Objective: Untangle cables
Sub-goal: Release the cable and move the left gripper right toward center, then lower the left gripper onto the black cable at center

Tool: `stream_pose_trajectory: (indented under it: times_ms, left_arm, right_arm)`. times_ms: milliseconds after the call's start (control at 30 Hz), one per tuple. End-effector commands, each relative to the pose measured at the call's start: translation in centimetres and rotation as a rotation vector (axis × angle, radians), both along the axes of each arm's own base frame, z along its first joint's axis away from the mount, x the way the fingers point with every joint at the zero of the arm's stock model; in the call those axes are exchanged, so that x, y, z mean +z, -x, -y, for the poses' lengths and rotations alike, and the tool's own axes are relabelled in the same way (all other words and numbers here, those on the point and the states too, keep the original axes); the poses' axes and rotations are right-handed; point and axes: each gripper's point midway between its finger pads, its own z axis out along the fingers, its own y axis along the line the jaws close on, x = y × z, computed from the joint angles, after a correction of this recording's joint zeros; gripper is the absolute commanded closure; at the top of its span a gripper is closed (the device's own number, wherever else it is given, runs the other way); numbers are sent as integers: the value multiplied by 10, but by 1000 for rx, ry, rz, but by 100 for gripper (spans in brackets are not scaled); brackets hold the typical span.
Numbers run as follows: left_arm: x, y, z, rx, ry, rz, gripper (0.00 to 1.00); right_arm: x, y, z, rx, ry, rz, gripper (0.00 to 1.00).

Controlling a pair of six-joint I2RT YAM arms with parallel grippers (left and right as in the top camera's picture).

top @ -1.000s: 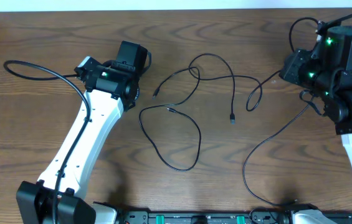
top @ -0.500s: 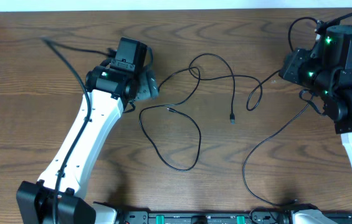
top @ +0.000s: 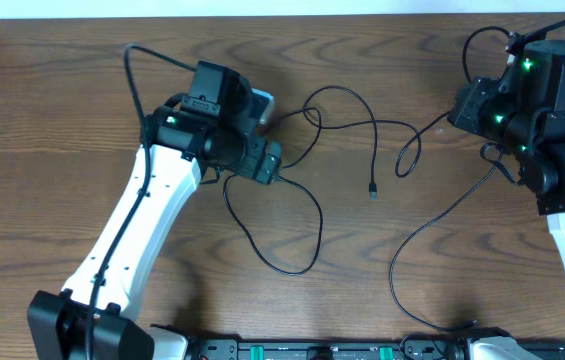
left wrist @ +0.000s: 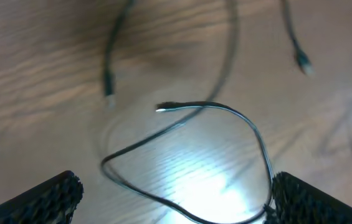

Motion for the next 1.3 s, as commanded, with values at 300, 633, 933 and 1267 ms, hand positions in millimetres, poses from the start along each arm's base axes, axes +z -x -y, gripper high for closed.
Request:
stream_pose_trajectory:
  times_ms: [300,633,933,1267]
  left_arm:
    - [-23,14,56,-494,-30,104,2]
    - [-86,5,83,-543,-48,10,2]
    - [-103,-6,92,-549,-45,25,2]
    - [-120,-7,92,-550,-52,-7,2]
  right_arm:
    - [2,-1,4,-3,20,9,99]
    - [1,-1,4,-3,21,5,99]
    - [0,0,4,-2,21,0,99]
    - [0,1,4,-2,22,-2,99]
